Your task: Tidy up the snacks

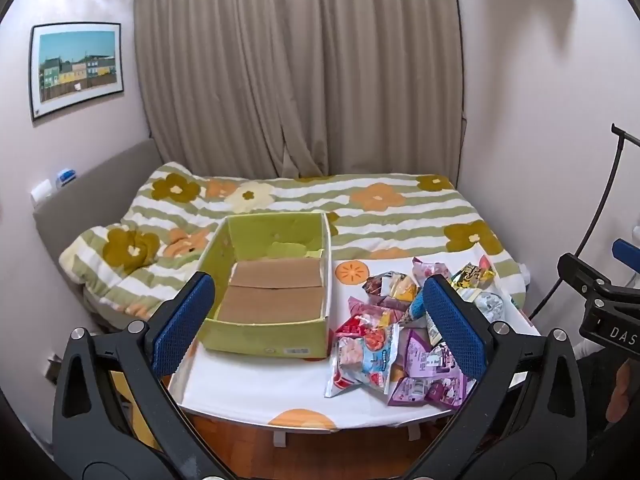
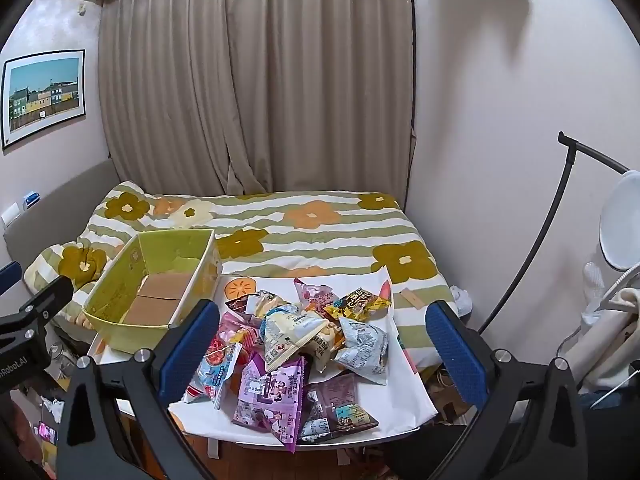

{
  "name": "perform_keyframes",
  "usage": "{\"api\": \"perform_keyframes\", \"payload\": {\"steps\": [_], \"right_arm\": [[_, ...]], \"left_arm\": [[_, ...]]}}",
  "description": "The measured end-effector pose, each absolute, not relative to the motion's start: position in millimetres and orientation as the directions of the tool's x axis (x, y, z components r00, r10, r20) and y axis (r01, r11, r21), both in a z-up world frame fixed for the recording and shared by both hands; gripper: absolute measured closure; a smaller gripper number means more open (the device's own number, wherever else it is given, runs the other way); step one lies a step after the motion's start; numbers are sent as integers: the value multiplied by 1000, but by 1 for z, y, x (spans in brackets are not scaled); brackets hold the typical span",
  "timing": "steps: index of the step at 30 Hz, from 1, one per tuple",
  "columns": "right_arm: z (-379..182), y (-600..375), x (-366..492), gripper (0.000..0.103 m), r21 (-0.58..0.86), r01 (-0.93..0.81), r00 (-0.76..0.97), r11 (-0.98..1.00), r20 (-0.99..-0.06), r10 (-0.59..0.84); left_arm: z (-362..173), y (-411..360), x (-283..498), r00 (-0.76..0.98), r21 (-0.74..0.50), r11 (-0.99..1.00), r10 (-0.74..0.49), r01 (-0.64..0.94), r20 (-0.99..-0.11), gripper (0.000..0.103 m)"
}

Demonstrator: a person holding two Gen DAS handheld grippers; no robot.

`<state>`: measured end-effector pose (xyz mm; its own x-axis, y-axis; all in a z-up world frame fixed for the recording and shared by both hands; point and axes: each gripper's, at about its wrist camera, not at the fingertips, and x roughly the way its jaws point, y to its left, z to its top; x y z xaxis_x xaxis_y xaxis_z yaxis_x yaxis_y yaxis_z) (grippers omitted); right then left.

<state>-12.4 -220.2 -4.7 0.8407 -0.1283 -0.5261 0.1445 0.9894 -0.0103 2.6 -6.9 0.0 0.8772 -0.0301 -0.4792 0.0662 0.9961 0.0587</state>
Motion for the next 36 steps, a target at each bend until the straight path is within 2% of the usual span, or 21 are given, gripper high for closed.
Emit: {"api": "perform_keyframes", "payload": {"steps": [36], "right_arm": [[-10,-217,-9,0,-8,137,829,991,-546,-119]], "left_arm": [[-9,-4,8,860,41,996,-45,76,-508,0]]}}
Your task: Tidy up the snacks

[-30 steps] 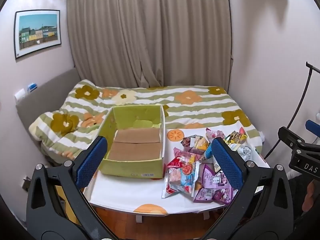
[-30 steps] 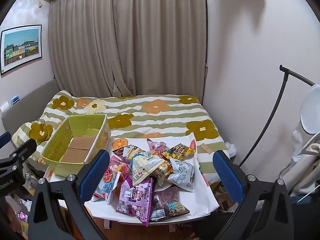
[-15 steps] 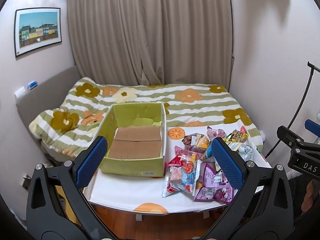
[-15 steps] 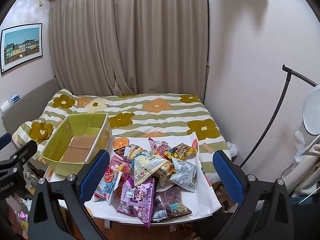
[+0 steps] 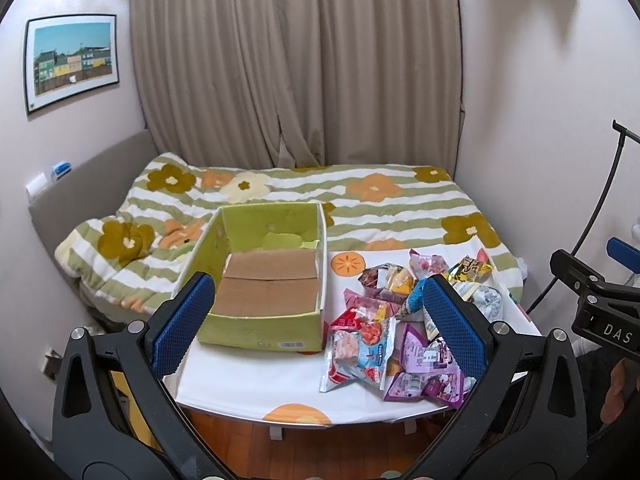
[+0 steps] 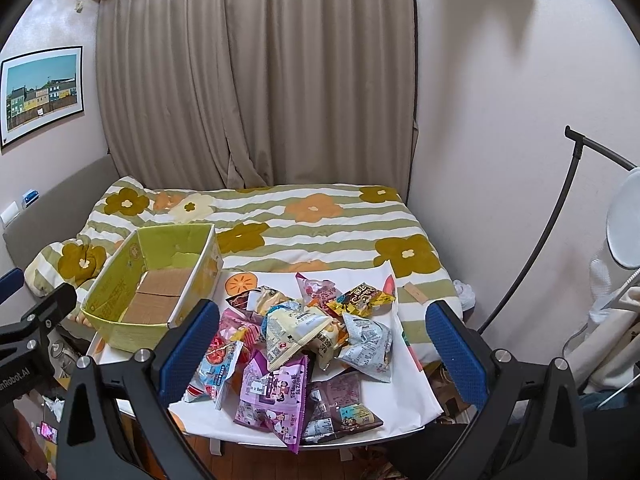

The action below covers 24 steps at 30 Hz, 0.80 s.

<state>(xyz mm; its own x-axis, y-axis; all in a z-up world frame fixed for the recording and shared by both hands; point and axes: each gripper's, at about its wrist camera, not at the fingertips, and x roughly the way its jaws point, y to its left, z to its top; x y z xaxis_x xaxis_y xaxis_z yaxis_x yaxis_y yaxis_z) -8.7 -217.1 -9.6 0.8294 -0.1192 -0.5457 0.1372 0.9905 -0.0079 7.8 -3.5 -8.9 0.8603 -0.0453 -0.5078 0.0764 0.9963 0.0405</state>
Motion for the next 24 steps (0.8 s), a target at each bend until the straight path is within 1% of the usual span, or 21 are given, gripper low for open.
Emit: {"api": "perform_keyframes", "payload": {"steps": [24], "right_arm": [[-12,-216,-9,0,-7,135,826,991,-552,-117]], "left_arm": [[-7,-3,7,854,37,996,-49,80,-518,0]]}}
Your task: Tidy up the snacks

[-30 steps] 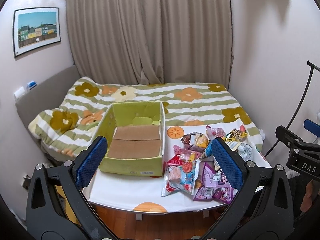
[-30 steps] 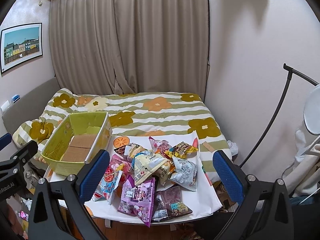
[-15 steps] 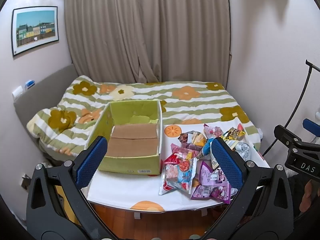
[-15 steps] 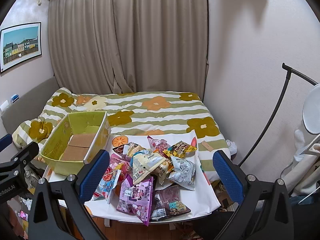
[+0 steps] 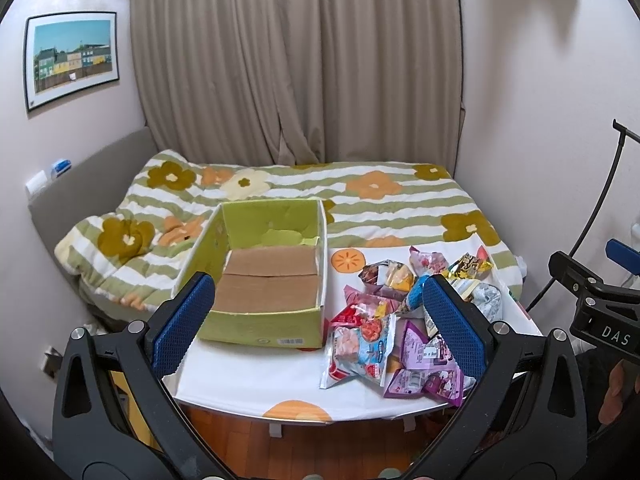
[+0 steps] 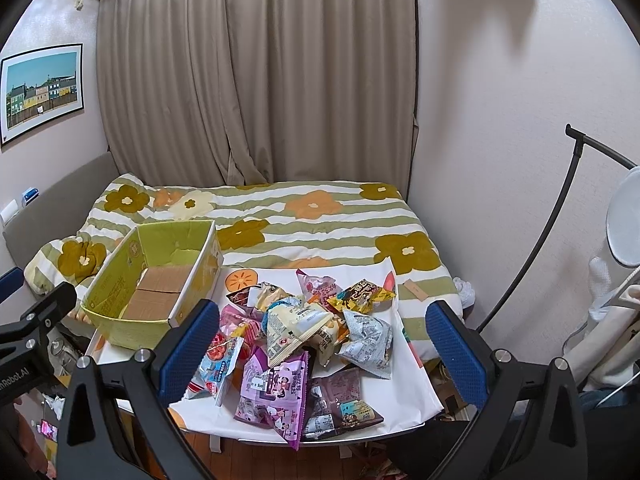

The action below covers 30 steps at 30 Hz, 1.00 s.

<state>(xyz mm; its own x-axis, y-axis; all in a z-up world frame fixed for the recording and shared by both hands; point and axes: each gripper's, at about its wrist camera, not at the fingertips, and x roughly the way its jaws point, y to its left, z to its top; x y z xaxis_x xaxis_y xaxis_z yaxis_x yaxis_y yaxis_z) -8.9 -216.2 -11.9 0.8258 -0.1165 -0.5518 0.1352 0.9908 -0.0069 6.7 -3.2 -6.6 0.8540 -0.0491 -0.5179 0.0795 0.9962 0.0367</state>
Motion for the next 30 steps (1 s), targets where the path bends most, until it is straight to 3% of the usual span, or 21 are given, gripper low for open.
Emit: {"api": "perform_keyframes", "payload": {"steps": [24,30], "right_arm": [[-18,-217,-15,0,-7,136,823,991,-556,-117],[-28,-216,-17,0,3,126,806,992,-583,-101]], "left_arm": [[-8,-3,6,850,36,996,-48,78,-524,0],[-19,7,17,805,14,996,-60,85,-590,0]]}}
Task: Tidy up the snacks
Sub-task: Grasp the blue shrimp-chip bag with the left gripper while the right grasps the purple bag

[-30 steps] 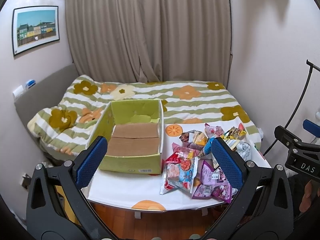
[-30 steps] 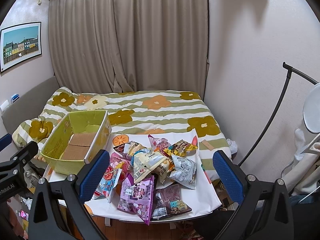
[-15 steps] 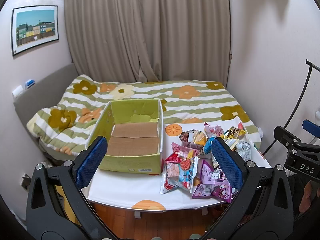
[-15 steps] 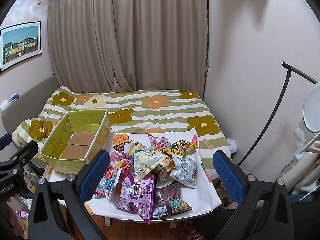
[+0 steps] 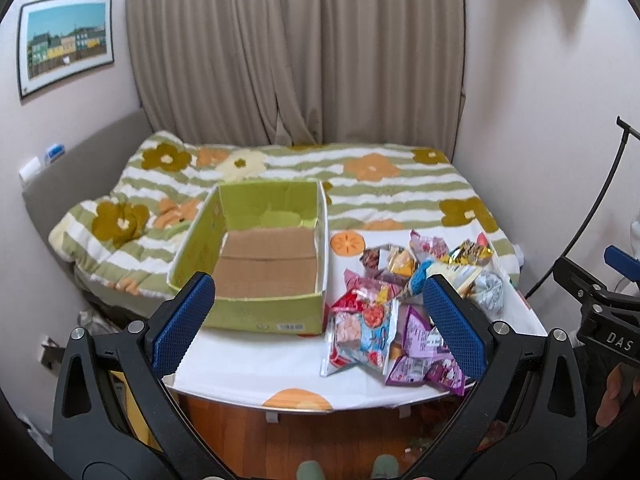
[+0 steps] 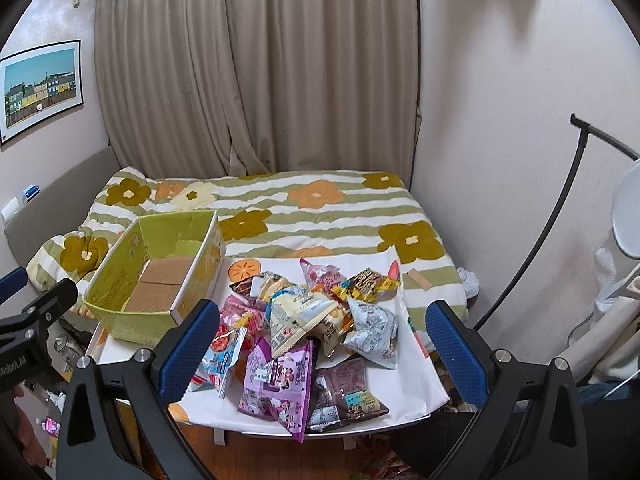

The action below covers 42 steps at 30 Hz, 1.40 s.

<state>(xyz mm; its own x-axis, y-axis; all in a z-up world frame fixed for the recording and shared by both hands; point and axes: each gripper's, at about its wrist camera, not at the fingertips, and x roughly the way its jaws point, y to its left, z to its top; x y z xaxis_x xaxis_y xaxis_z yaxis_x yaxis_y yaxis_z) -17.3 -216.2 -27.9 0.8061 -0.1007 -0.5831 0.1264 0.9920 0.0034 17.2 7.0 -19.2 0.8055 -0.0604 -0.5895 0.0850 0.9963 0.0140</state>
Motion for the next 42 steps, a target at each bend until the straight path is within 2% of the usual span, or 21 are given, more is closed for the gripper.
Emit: {"api": "perform_keyframes", "payload": {"steps": [9,15,20,27,36,37,38,39,42], "right_arm": [[-69,-204,-9,0,25,108,740,994,-669,-64],[-114,-194,3,0,46,111,690,993,-722,-44],[-159,-181,12,0,-4,78,664,997,-746,-55],[-198,-174,29,0,-33,-35,636,999,-772,-3],[-227,-177,60,0,-28,-162,605,986,-792,77],[-229,-178,63,0,-23,-170,602,985,-794,85],[-231,-179,66,0,-15,-175,602,984,-793,95],[-234,-180,69,0,-8,-179,602,984,-792,103],[-238,-181,77,0,7,-195,592,981,-796,123]], "left_arm": [[-72,17,58,677,-51,978,-177,202,-715,0],[-133,9,98,535,-124,941,-285,316,-796,0],[-188,-9,127,438,-158,913,-325,376,-838,0],[-234,-32,151,360,-187,906,-331,379,-872,0],[-270,-48,169,330,-146,930,-262,336,-907,1],[-274,-48,171,327,-142,934,-254,329,-910,3],[-277,-49,173,324,-142,936,-250,323,-912,12],[-279,-48,176,319,-144,937,-248,318,-915,17],[-282,-47,179,328,-137,939,-243,315,-913,20]]}}
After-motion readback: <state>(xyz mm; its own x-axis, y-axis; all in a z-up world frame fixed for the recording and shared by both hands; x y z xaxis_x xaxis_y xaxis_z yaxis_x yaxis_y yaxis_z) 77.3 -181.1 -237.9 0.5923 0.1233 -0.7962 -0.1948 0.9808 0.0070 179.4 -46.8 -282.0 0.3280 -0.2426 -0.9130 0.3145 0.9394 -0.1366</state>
